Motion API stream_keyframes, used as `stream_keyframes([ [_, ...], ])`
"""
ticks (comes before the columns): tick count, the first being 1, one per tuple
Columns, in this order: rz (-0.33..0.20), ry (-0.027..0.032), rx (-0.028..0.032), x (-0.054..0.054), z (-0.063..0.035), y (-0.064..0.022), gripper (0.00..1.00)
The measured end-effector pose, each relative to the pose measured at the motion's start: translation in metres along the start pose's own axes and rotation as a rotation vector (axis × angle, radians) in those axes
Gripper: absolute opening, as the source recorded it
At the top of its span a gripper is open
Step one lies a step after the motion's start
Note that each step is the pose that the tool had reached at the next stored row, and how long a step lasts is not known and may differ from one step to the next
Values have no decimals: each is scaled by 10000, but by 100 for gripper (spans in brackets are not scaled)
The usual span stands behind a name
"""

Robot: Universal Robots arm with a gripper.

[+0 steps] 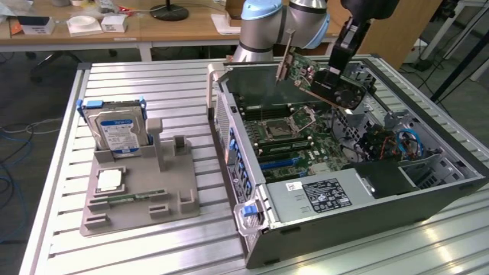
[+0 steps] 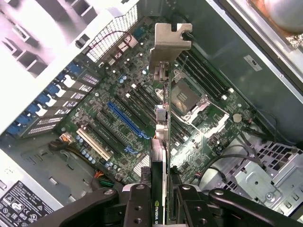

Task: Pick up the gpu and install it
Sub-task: 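Insert the gpu into the slot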

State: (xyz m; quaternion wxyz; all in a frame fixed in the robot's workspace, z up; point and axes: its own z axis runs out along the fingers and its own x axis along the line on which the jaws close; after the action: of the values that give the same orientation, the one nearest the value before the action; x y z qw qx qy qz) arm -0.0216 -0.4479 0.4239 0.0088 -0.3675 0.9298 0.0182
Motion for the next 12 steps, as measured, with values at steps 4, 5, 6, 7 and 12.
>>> stream_keyframes([
  [4,-265,7,-9,-5,0,-5,26],
  [5,-340,9,-11,-7,1,-7,26],
  [6,-411,11,-12,-8,0,-8,26],
  [7,-484,13,-15,-9,0,-9,26],
  [12,-877,24,-26,-16,0,-15,26],
])
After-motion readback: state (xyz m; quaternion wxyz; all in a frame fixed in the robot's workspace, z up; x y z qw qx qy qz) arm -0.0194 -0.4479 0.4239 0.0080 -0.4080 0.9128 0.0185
